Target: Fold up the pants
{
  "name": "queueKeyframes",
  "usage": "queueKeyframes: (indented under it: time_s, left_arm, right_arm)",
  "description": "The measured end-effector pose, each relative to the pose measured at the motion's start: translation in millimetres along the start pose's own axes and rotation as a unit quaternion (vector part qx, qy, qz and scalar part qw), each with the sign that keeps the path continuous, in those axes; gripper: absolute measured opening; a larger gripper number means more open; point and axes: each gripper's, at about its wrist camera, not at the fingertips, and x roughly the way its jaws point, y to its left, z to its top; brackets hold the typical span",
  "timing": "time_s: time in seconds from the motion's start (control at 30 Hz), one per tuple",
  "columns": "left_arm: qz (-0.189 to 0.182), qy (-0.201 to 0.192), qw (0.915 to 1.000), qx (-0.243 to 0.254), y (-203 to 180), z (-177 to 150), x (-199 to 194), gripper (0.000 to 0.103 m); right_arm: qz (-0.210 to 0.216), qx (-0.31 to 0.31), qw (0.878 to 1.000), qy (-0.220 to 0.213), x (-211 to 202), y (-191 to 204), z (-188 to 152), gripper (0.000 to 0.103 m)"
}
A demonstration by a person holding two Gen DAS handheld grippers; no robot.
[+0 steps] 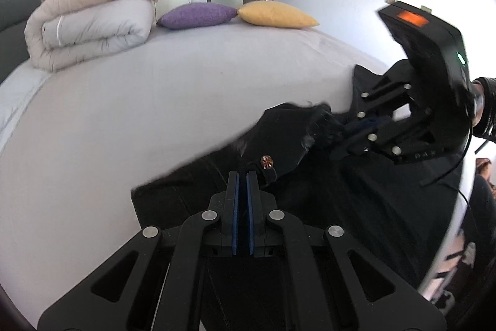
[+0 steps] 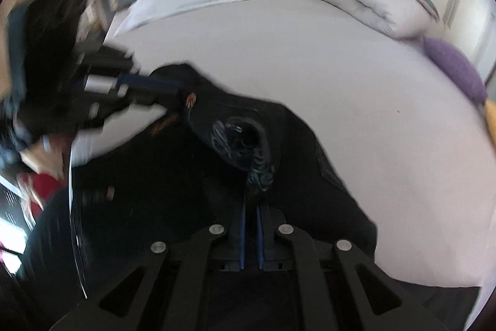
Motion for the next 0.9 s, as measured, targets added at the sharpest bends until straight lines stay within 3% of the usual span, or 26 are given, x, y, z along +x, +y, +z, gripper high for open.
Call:
queueKeyframes:
  time_s: [0.2,0.37,0.5,0.9]
  left_arm:
    - [-0.021,0.047,0.9986,0.017,-34,-60,-22,0.003]
    - [-0.028,0.076,0.9962,0.032,-60,-99,-33,0.003]
    - [-0.031,0.083,0.9956,0.03,-67,-117,-43,0.003]
    - [-0.041,0.093,0.9941,0.039,-76,-131,-58,0.003]
  right_arm:
    - [-0.063,-0.12,0.99,0.049,-9,86,-54,0.006]
    - [-0.132,-0.224,0.962,0.079,5,154,-86,0.006]
    - [-0.151,-0.232,0.958,0.08,13,172,-91,0.006]
    - [-0.191,-0.268,0.94,0.088,8,221,-109,0.006]
